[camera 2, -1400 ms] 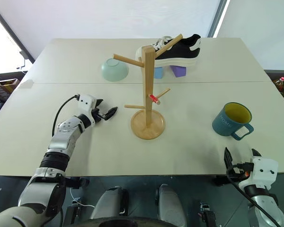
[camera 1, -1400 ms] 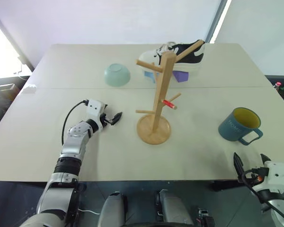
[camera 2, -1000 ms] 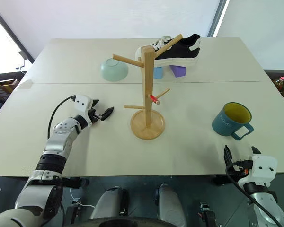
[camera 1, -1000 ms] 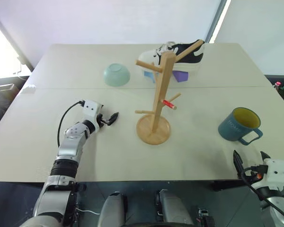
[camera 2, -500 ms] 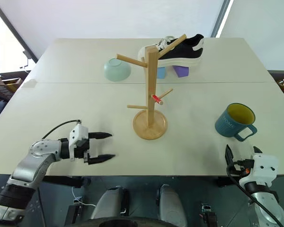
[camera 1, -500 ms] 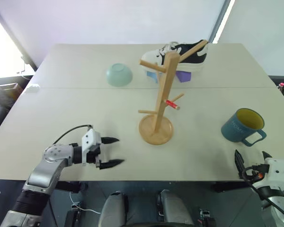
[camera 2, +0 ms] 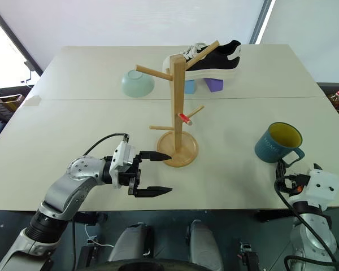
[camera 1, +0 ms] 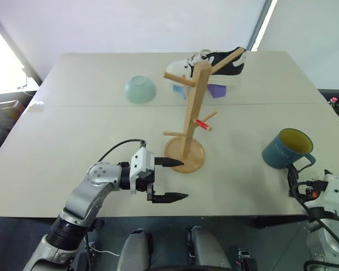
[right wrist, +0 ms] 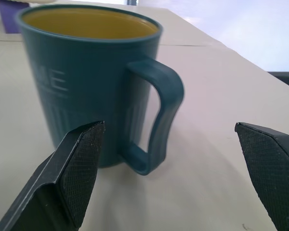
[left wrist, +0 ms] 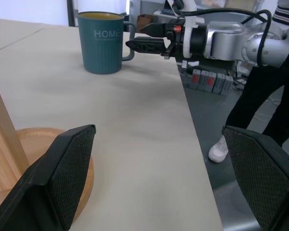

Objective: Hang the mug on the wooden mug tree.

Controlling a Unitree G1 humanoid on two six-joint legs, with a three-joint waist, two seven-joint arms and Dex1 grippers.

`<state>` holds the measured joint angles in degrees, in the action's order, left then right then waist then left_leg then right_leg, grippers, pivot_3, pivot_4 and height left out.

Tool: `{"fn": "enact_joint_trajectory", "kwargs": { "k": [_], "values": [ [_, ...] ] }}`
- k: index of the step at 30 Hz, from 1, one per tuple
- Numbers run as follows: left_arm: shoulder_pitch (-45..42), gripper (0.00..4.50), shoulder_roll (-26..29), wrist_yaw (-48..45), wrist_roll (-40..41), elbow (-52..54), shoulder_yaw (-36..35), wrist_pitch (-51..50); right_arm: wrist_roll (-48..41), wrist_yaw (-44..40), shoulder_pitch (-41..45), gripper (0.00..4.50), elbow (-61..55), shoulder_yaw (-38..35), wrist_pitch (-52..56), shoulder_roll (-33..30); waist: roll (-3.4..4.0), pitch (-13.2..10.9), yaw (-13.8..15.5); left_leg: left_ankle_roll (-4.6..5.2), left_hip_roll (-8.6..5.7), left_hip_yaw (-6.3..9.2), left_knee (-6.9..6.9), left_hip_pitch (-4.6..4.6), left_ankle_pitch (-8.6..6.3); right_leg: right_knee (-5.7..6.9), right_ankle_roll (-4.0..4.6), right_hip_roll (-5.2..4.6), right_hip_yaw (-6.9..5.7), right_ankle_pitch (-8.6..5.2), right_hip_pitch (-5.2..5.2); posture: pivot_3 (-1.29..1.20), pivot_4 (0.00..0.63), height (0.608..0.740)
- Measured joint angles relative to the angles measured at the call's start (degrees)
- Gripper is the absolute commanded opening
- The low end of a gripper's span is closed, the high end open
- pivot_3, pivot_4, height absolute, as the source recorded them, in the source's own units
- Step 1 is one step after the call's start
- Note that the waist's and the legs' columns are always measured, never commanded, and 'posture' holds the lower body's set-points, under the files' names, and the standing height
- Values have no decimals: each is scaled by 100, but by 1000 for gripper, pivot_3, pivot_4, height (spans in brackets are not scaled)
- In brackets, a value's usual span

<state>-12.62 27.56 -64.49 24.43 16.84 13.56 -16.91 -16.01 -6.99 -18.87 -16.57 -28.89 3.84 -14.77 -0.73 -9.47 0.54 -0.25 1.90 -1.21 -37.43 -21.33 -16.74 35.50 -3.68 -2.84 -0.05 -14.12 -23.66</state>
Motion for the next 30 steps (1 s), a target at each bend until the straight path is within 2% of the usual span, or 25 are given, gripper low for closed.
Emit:
{"fn": "enact_joint_trajectory", "kwargs": {
  "k": [18,21,27,28,30],
  "values": [
    [-2,4500,-7,100,-2,1,0,35,41,204,467,4436,549,-112,143,-144,1,1,-15,0,0,-1,-1,0,0,0,0,4,10,0,0,0,150,740],
    [-2,4500,-10,104,-2,1,0,36,23,225,540,3616,626,-112,199,-151,2,1,-15,0,0,-1,0,0,0,0,0,5,10,0,0,0,150,740],
    [-2,4500,-18,148,-2,7,0,37,-66,150,621,442,680,-107,244,-150,2,1,-14,1,0,-1,-1,-1,0,0,0,5,12,0,0,0,150,740],
    [-2,4500,-18,156,-2,8,0,36,-105,122,627,54,680,-90,257,-147,2,1,-14,1,0,-1,-1,0,0,0,0,5,12,0,0,0,150,740],
    [-2,4500,-24,167,-1,13,-1,36,-136,59,671,54,617,-75,252,-148,0,2,-15,1,0,0,-1,2,0,0,0,7,11,0,3,0,150,740]
  ]
}}
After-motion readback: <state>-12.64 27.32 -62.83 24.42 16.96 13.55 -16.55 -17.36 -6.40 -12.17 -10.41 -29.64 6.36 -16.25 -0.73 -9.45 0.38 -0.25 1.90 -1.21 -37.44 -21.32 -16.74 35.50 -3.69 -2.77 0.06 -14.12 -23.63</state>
